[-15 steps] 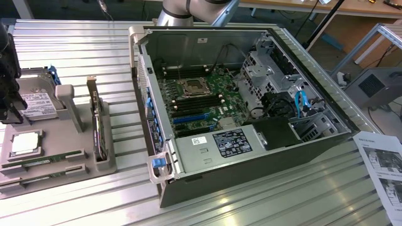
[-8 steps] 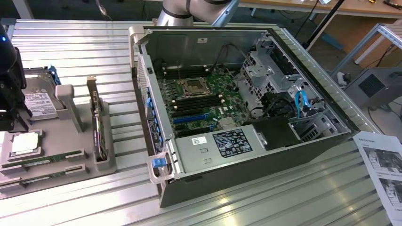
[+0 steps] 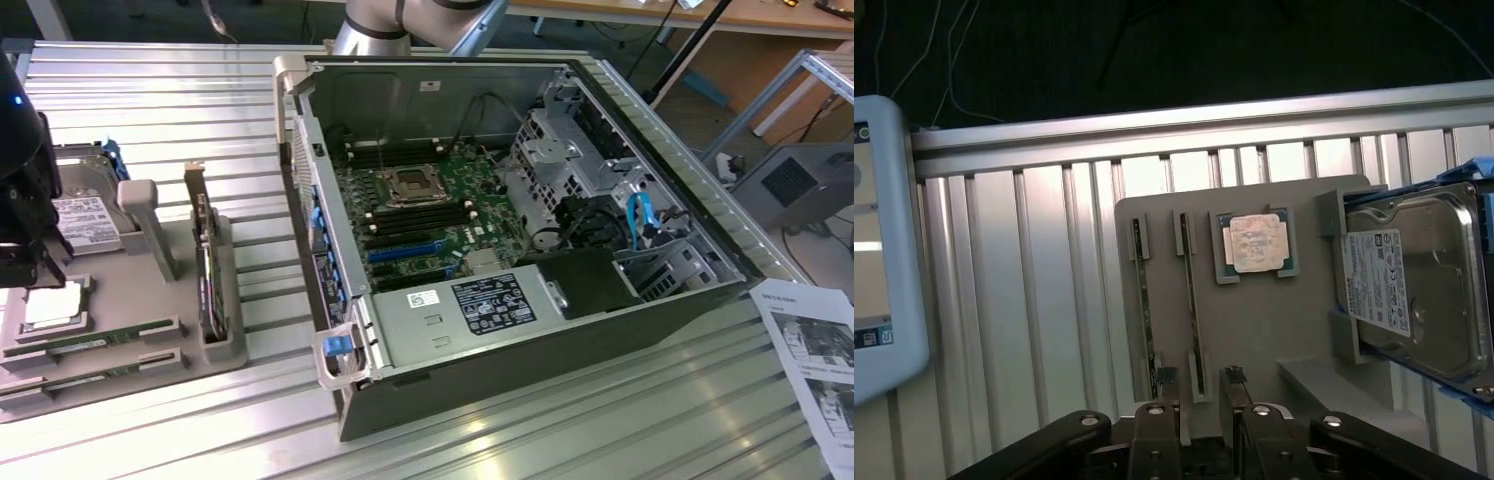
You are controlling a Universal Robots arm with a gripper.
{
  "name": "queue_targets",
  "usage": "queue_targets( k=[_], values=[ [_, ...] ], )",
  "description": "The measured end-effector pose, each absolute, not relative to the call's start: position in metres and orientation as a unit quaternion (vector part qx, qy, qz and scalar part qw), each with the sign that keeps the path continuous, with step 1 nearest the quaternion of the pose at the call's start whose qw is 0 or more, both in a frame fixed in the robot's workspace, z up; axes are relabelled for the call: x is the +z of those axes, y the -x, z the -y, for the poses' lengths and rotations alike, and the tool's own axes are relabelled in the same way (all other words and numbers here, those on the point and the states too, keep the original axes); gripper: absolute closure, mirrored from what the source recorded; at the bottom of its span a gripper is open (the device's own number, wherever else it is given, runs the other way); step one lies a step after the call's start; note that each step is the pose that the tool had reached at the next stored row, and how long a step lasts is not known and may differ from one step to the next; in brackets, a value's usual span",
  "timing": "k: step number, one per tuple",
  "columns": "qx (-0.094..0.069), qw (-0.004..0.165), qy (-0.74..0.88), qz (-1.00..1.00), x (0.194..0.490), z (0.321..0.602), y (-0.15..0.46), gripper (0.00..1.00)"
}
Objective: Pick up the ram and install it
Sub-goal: 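Pick up the ram and move it above insertion slot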
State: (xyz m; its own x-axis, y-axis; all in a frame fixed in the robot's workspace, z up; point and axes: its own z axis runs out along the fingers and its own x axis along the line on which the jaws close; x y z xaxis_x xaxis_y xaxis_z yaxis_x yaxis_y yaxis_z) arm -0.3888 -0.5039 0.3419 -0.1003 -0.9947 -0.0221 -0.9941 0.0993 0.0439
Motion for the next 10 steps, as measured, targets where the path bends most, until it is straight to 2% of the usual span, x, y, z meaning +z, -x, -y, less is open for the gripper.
queue_targets(
  k=[10],
  values=[
    [-0.024, 0.007, -0.671, 0.741, 0.3338, 0.5078, 0.3887, 0.70]
  ],
)
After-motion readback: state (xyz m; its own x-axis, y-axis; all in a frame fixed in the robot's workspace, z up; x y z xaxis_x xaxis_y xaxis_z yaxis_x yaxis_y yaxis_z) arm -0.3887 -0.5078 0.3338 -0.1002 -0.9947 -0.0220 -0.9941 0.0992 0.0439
